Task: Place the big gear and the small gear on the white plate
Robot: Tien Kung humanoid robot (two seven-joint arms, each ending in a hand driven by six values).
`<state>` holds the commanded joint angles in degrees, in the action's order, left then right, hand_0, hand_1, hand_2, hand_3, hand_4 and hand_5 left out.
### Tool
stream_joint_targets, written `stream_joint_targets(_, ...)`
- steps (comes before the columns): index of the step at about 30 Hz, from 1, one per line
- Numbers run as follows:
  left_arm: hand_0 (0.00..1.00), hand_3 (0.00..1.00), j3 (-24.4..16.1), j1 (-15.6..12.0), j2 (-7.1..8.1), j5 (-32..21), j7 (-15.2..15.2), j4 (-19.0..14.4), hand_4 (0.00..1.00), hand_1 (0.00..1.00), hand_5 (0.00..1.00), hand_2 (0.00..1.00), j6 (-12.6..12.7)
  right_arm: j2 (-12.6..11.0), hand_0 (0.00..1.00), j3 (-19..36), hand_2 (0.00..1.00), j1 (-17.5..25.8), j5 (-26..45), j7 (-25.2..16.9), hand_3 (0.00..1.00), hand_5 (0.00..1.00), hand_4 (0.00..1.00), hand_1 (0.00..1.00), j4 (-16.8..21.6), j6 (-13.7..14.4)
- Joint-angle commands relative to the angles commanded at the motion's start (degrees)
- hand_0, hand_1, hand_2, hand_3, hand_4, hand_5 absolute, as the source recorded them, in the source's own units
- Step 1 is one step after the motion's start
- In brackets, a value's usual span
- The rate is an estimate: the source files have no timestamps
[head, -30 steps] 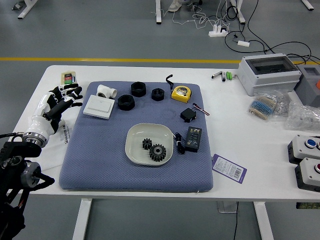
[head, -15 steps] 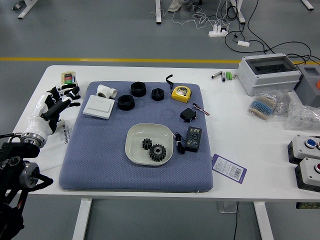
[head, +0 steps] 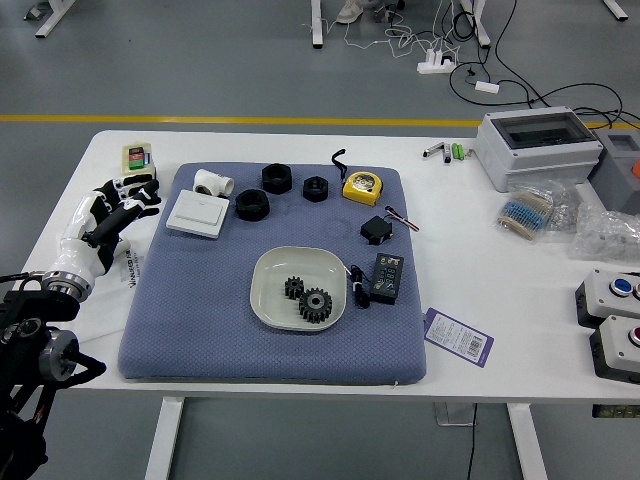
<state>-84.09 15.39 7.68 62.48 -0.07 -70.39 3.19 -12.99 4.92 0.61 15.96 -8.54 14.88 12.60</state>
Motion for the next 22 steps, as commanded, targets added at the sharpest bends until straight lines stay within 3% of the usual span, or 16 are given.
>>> stream_joint_targets(11,0.681,0.633,-0.07,-0.49,-0.13,-1.16,0.09,0.12,0.825,0.67,0.364,0.752,-0.16,0.01,0.61,-0.09,0.721,0.16,-0.03,0.02,0.535,0.695,0.736,0.621,0.01,0.01)
stream_joint_targets(12,0.795,0.808,-0.04,-0.51,-0.16,-1.43,0.1,0.16,0.906,0.827,0.569,0.901,-0.15,0.01,0.611,-0.07,0.722,0.16,-0.04,0.02,0.536,0.696,0.737,0.62,0.01,0.01)
stream_joint_targets(17,0.795,0.808,0.17,-0.53,-0.34,-4.39,-0.07,0.37,0.906,0.827,0.569,0.901,0.27,-0.01,0.611,-0.01,0.722,0.06,-0.05,0.06,0.536,0.696,0.737,0.62,0.02,0.0)
stream_joint_targets(18,0.84,0.839,0.18,-0.52,-0.35,-5.15,-0.21,0.4,0.91,0.879,0.646,0.942,0.39,-0.01,0.611,-0.01,0.722,0.04,-0.02,0.06,0.536,0.696,0.737,0.62,0.02,-0.01)
stream_joint_targets(22,0.84,0.839,0.18,-0.47,-0.36,-7.27,-0.65,0.55,0.91,0.879,0.646,0.942,0.65,-0.02,0.611,0.03,0.722,-0.03,-0.05,0.07,0.536,0.696,0.737,0.62,0.02,-0.02)
